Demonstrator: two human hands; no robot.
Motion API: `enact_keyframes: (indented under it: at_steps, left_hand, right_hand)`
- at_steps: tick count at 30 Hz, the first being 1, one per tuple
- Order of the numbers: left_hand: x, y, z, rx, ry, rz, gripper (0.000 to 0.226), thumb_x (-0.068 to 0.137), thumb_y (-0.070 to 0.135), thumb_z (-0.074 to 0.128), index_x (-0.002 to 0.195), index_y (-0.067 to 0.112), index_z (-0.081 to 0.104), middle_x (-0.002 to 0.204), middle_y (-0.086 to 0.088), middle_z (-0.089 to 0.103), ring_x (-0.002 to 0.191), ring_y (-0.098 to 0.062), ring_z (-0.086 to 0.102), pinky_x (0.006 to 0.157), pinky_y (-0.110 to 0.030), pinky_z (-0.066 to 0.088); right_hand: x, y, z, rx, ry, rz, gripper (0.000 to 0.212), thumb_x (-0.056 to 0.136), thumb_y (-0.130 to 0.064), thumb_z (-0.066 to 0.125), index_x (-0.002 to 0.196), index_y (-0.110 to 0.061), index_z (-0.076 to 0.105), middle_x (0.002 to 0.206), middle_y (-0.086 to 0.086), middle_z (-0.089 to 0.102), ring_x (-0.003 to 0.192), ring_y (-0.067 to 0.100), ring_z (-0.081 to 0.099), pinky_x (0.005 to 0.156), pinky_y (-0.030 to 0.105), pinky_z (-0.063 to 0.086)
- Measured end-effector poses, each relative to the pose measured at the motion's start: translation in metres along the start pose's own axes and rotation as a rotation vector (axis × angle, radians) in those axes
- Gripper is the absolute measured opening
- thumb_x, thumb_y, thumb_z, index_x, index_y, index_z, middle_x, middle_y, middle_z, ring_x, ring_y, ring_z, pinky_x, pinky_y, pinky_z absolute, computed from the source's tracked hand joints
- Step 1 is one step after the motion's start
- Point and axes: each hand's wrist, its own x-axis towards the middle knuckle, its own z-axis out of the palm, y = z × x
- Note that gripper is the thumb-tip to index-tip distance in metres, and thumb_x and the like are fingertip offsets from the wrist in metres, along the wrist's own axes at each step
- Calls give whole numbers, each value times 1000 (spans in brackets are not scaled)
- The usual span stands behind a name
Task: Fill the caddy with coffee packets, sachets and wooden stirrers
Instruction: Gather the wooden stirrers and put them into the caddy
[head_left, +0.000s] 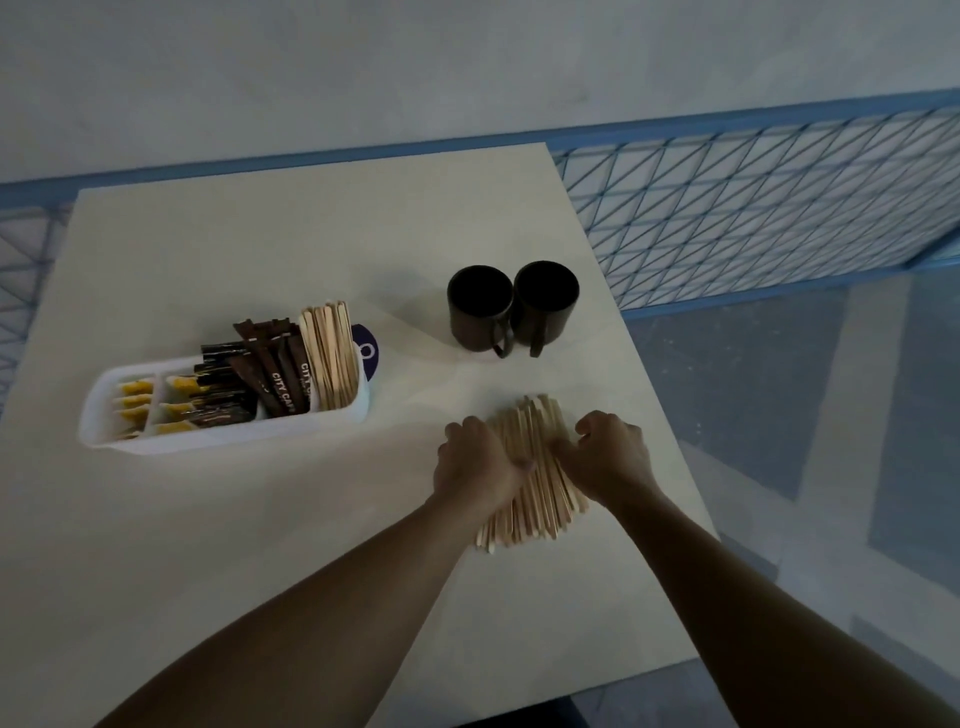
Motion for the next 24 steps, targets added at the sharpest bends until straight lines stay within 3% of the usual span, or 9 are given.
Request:
enact_keyframes:
  at_steps: [3,7,11,14,17,20,24]
  left_hand:
    - [-2,3,6,-29,48,-6,83,74,53,78,132,8,40,128,-12,48,117,-30,53,88,-38,49]
    - [1,4,11,-28,54,-11,76,73,48,80,127,9,45,123,-10,52,110,-29,58,82,-35,49]
    - [6,3,10,-48,93,29,47,75,39,77,113,15,61,107,-5,67,94,-25,66,72,-33,53]
    - [10,0,9,-5,131,33,27,84,26,68,109,15,65,104,-6,70,95,-26,67,69,-30,49]
    - [14,-4,10,11,136,34,21,88,19,63,109,14,65,106,-8,69,99,-28,66,71,-30,48]
    - [16,-6,8,33,137,38,19,89,13,59,107,10,66,107,-11,69,102,-31,65,70,-29,44]
    - [15,-8,4,7,125,34,20,89,8,58,107,8,67,105,-12,69,100,-30,66,71,-29,48]
  right_hand:
    - [1,-5,5,36,-31,25,30,89,-40,65,93,-10,64,79,0,64,68,18,65,64,38,61]
    - [4,-10,10,69,-97,54,25,85,-35,70,80,-12,64,74,5,67,64,19,67,52,29,53]
    - [7,-11,11,90,-122,56,19,84,-25,71,77,-8,66,74,8,69,66,23,69,54,35,56]
    - [8,-13,9,122,-152,53,20,82,-24,71,79,-5,67,73,10,70,67,27,69,52,33,51]
    - [8,-15,8,145,-163,56,18,82,-20,71,82,-2,68,68,9,64,58,21,59,49,29,43]
    - [8,-18,8,137,-169,44,19,82,-20,71,80,-2,68,72,14,69,58,20,60,49,29,44]
    - [6,-19,10,115,-185,11,20,82,-23,70,74,-6,64,62,5,60,50,15,53,44,25,39]
